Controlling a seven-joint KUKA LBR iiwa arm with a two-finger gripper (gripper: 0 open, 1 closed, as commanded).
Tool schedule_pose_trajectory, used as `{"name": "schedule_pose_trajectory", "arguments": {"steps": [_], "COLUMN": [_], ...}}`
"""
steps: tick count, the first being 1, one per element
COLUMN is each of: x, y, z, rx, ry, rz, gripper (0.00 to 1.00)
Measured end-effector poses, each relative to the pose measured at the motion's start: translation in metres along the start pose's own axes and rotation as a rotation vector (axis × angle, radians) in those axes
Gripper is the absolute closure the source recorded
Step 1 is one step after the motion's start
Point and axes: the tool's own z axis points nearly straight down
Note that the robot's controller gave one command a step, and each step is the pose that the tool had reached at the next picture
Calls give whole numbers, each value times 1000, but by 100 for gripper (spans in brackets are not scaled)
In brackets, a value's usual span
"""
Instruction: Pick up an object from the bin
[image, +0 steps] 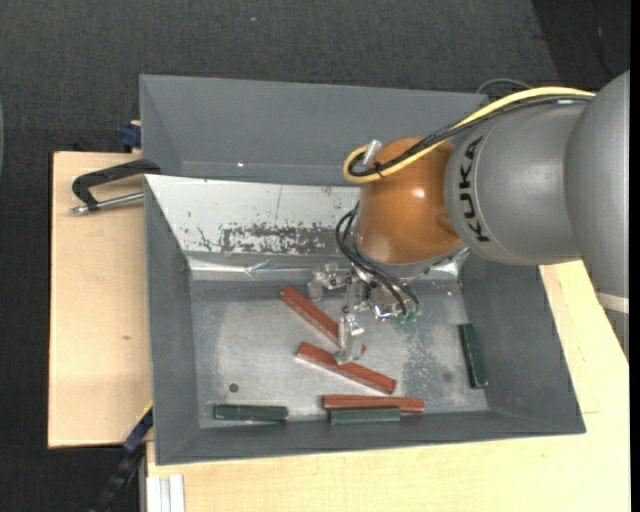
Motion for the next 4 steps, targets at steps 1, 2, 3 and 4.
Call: {"name": "schedule_pose_trajectory", "arguments": {"steps": [1, 2, 3, 4], "x": [55, 55, 55, 55], "y": [14, 14, 14, 14], "z": [9, 9, 9, 9], "rx": [-3, -3, -4, -4], "ry": [2, 2, 2, 2], "rz": [-107, -107, -106, -106], "gripper": [100, 100, 100, 100]}}
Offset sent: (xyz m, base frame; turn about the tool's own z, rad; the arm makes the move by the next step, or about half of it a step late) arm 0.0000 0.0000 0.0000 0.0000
